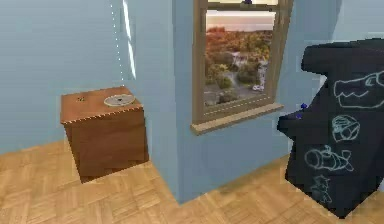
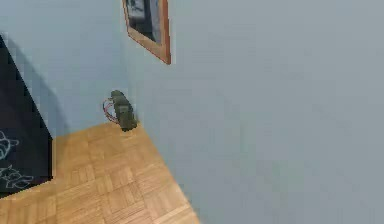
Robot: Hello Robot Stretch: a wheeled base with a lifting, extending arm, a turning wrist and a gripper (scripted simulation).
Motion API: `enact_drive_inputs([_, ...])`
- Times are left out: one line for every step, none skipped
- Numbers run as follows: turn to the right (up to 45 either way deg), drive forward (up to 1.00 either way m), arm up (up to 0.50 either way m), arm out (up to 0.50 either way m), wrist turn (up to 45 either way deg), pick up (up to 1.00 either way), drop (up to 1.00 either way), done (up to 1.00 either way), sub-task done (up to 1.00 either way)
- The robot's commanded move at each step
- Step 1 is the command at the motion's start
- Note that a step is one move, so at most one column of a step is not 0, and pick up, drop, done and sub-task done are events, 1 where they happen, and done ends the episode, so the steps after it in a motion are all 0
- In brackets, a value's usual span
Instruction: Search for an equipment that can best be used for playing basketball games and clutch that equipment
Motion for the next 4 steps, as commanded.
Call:
enact_drive_inputs([-42.0,0.0,0.0,0.0,0.0,0.0,0.0,0.0,0.0])
enact_drive_inputs([0.0,0.95,0.0,0.0,0.0,0.0,0.0,0.0,0.0])
enact_drive_inputs([-30.0,0.0,0.0,0.0,0.0,0.0,0.0,0.0,0.0])
enact_drive_inputs([0.0,0.55,0.0,0.0,0.0,0.0,0.0,0.0,0.0])
